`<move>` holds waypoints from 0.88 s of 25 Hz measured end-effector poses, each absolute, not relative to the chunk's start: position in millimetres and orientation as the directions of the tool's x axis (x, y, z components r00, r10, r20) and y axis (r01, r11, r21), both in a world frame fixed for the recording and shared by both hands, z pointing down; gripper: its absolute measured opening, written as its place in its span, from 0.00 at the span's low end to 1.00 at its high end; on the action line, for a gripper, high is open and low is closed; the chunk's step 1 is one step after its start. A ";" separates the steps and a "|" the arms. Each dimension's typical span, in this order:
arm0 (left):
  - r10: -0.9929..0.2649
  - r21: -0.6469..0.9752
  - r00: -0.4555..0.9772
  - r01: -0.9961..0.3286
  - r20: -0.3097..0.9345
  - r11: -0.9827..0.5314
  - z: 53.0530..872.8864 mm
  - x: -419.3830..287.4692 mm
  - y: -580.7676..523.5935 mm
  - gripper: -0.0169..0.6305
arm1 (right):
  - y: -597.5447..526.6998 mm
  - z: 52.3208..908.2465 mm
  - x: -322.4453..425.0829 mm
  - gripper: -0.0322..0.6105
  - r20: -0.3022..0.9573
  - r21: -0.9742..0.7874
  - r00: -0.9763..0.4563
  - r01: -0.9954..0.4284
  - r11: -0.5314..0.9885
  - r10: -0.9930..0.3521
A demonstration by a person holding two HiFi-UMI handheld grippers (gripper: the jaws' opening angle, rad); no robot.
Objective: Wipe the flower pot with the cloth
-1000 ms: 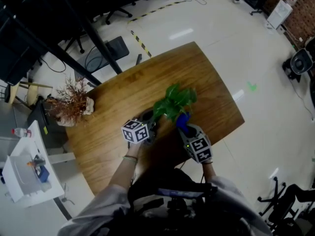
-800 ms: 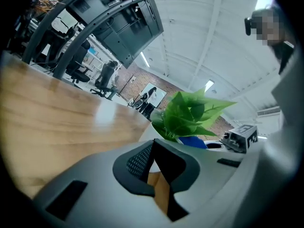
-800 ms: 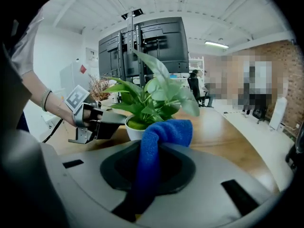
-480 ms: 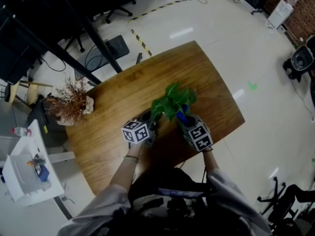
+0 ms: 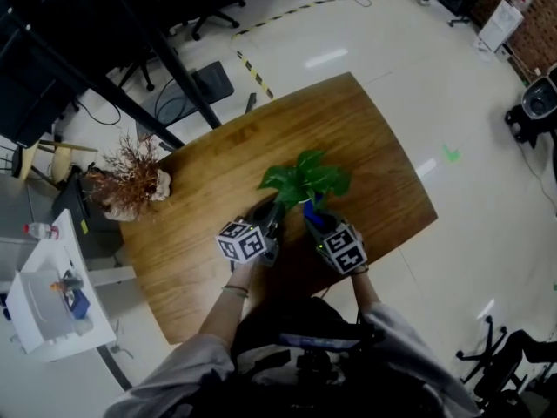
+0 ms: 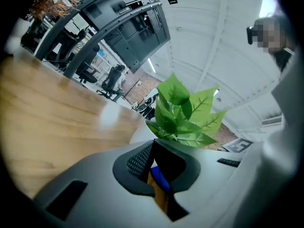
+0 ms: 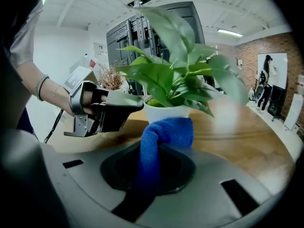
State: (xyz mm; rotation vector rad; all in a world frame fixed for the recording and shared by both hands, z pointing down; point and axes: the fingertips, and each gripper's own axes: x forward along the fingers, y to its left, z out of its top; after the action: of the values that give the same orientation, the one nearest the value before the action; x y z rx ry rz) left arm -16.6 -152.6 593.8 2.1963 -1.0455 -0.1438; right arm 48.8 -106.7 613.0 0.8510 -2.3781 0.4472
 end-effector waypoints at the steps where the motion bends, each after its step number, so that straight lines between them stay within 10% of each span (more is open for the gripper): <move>1: -0.718 0.631 0.670 -0.642 0.186 -0.435 595.3 -13.8 -150.4 0.04 | -108.8 609.9 56.0 0.14 0.608 -0.114 -0.629 -0.673 0.731 -0.484; 22: -0.767 0.582 0.597 -0.719 0.236 -0.380 606.0 -41.9 -172.2 0.04 | -137.8 592.5 48.7 0.14 0.594 0.001 -0.666 -0.559 0.829 -0.451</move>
State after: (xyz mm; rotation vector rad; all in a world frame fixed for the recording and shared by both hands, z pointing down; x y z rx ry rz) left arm -41.9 -172.2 606.0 2.1698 -1.1701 -0.0942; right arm 48.7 -137.8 592.5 0.7382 -2.4120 0.2415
